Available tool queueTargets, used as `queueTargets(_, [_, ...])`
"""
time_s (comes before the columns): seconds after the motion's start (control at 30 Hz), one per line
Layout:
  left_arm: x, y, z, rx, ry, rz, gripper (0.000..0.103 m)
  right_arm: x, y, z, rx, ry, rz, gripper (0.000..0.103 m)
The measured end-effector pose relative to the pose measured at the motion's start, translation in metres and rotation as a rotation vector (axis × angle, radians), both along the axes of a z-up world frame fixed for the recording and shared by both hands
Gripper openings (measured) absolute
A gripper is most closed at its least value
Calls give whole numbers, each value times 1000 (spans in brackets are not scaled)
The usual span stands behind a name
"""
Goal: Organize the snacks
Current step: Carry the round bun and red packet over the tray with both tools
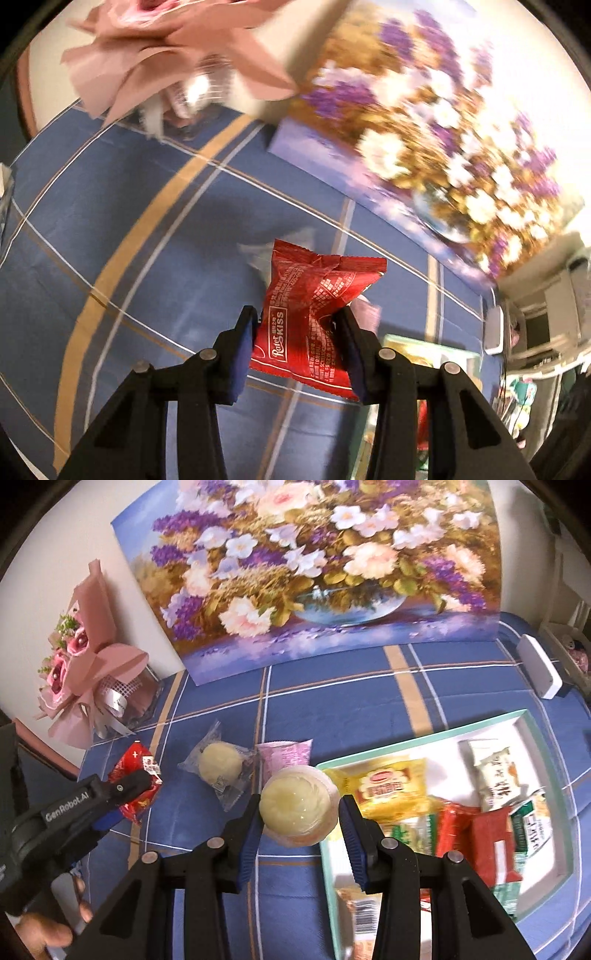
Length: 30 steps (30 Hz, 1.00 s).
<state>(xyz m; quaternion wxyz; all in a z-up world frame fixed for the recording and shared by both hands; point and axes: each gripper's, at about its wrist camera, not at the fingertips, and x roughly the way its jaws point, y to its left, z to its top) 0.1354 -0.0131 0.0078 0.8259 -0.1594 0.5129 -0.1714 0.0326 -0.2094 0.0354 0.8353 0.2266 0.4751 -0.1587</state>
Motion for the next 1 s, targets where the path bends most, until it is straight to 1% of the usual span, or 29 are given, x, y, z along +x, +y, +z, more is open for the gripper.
queueTargets(0.07, [-8, -18, 4, 13, -11, -42, 46, -7, -9, 5, -8, -2, -14, 44])
queueTargets(0.2, [-24, -42, 11, 24, -25, -83, 46, -24, -33, 11, -13, -7, -59, 44])
queueTargets(0.47, [-56, -100, 23, 28, -72, -177, 46, -60, -96, 12, -17, 7, -202, 44])
queueTargets(0.7, [-78, -146, 14, 47, -73, -249, 46, -87, -134, 6, 0, 17, -293, 44])
queueTargets(0.83, [-88, -172, 6, 88, -81, -306, 46, -101, -147, 4, 22, 14, -329, 44])
queueTargets(1.0, [-98, -192, 0, 128, -92, -355, 46, -108, -153, -1, 27, 26, -352, 44])
